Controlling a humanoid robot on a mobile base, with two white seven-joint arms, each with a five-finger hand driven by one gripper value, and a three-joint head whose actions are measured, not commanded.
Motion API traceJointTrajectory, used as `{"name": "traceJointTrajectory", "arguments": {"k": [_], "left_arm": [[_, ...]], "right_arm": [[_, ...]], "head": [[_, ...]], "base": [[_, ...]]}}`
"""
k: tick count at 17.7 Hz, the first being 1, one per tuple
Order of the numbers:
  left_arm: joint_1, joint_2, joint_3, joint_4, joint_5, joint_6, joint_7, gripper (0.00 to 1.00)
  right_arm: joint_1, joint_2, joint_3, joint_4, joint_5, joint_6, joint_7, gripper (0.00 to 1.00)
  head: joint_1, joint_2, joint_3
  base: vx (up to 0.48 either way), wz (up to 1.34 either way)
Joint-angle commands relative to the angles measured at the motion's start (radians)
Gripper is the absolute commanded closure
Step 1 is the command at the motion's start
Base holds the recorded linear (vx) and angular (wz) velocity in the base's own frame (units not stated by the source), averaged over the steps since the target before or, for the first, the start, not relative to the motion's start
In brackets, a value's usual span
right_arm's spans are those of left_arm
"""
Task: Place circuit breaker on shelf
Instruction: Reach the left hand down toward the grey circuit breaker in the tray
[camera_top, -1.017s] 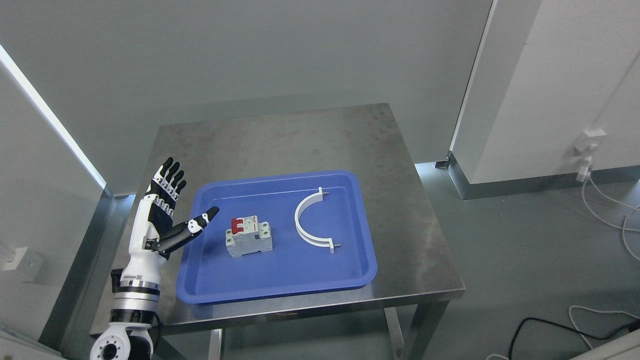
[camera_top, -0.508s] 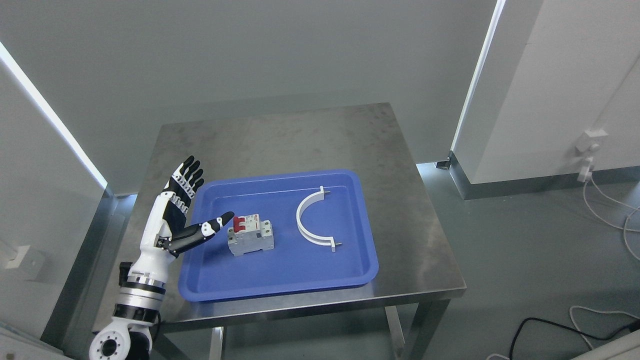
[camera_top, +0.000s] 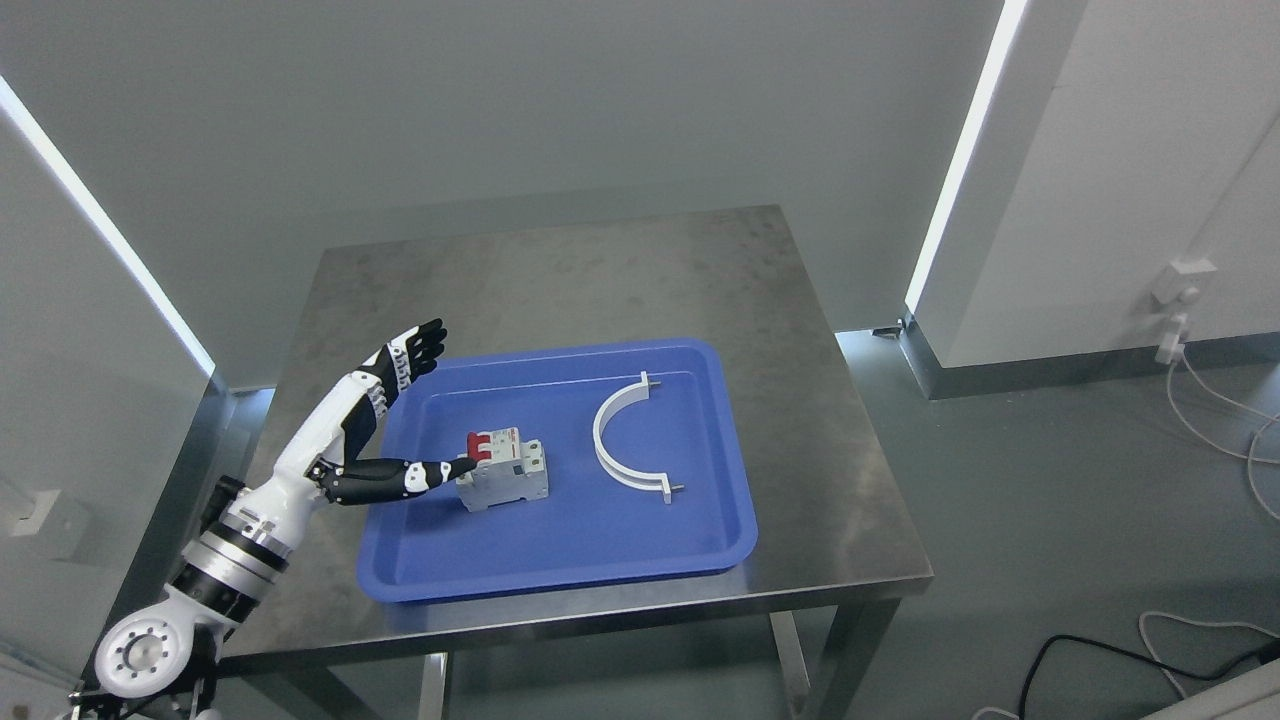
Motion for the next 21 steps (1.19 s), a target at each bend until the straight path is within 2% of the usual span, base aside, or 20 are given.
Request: {"name": "traceJointTrajectory", "arguments": {"k": [1, 3, 6, 11, 14, 16, 17, 19, 21], "left_arm": [[-0.020, 0.140, -0.162, 0.001, -0.137, 0.032, -0.049, 0.07], [-0.018, 0.143, -0.194, 0.002, -0.175, 0.051, -0.067, 0.12], [-0.026, 0.133, -0.193, 0.008, -0.267, 0.109, -0.067, 0.13], [-0.049, 0.104, -0.173, 0.010, -0.269, 0.138, -0.109, 0.37], [-0.067, 0.062, -0.139, 0.012, -0.269, 0.137, -0.113, 0.61], [-0.075, 0.038, -0.116, 0.012, -0.267, 0.126, -0.116, 0.82], [-0.096, 0.015, -0.095, 0.019, -0.267, 0.117, -0.115, 0.89], [-0.132, -0.076, -0.023, 0.041, -0.267, 0.088, -0.115, 0.92], [-0.187, -0.235, 0.101, 0.041, -0.257, 0.060, -0.109, 0.92]], "right_arm": [[0.000, -0.017, 0.020, 0.000, 0.000, 0.244, 0.000, 0.00], [0.000, -0.017, 0.020, 0.000, 0.000, 0.244, 0.000, 0.00], [0.000, -0.017, 0.020, 0.000, 0.000, 0.244, 0.000, 0.00], [0.000, -0.017, 0.020, 0.000, 0.000, 0.244, 0.000, 0.00], [0.000, -0.017, 0.020, 0.000, 0.000, 0.244, 0.000, 0.00], [0.000, -0.017, 0.020, 0.000, 0.000, 0.244, 0.000, 0.00], [0.000, -0.017, 0.020, 0.000, 0.000, 0.244, 0.000, 0.00], [0.000, -0.017, 0.020, 0.000, 0.000, 0.244, 0.000, 0.00], [0.000, -0.017, 0.020, 0.000, 0.000, 0.244, 0.000, 0.00]], "head": [[0.0000, 0.000, 0.000], [0.0000, 0.000, 0.000], [0.0000, 0.000, 0.000], [0.0000, 0.000, 0.000], [0.0000, 0.000, 0.000], [0.0000, 0.000, 0.000], [0.0000, 0.000, 0.000], [0.0000, 0.000, 0.000], [0.0000, 0.000, 0.000]], "base": [[0.000, 0.00], [0.000, 0.00], [0.000, 0.00], [0.001, -0.01], [0.005, -0.03], [0.000, 0.00], [0.000, 0.00], [0.000, 0.00], [0.000, 0.00]]}}
